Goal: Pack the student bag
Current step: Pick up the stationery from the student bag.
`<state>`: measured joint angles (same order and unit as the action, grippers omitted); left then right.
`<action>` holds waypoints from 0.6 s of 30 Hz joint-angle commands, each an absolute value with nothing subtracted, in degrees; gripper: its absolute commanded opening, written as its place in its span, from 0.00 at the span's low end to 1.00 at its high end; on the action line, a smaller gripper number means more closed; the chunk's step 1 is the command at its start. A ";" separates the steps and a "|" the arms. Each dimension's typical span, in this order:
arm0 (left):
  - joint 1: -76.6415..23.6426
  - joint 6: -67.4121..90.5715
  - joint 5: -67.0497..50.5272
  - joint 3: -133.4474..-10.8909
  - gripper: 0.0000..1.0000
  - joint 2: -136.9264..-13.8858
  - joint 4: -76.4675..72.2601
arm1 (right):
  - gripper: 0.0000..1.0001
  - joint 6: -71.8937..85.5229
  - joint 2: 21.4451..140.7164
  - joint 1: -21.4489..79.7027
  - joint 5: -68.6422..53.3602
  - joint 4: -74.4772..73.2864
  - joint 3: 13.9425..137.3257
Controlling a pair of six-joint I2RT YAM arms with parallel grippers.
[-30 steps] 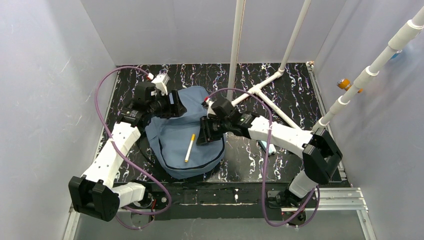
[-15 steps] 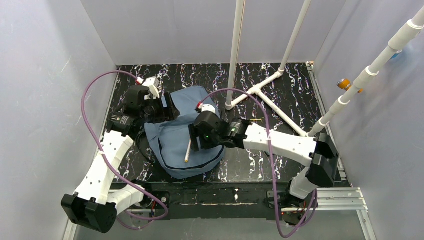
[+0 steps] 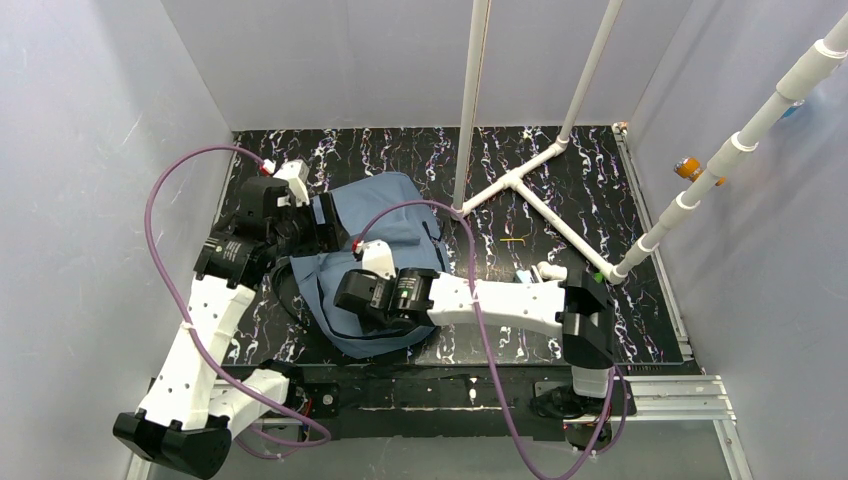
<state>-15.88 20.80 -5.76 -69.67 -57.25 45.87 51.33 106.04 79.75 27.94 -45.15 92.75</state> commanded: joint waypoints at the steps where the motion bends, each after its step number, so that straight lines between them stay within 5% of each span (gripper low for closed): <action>1: -15.93 18.38 -6.55 -71.31 0.77 -55.57 49.13 | 0.53 54.20 106.54 80.56 35.43 -48.28 96.21; 11: -15.93 16.74 -12.07 -69.42 0.76 -54.56 47.65 | 0.25 48.79 102.83 80.49 35.25 -46.24 92.29; 13: -15.94 16.22 -14.18 -69.43 0.75 -55.10 47.02 | 0.01 43.80 99.89 79.71 35.16 -44.51 91.02; 18: -15.96 16.41 -18.39 -71.61 0.71 -58.77 45.28 | 0.01 36.95 89.34 73.07 24.99 -33.96 81.35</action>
<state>-15.88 17.50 -13.21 -69.84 -56.36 46.57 43.53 99.35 78.83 31.31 -42.85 86.74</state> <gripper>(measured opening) 0.728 0.144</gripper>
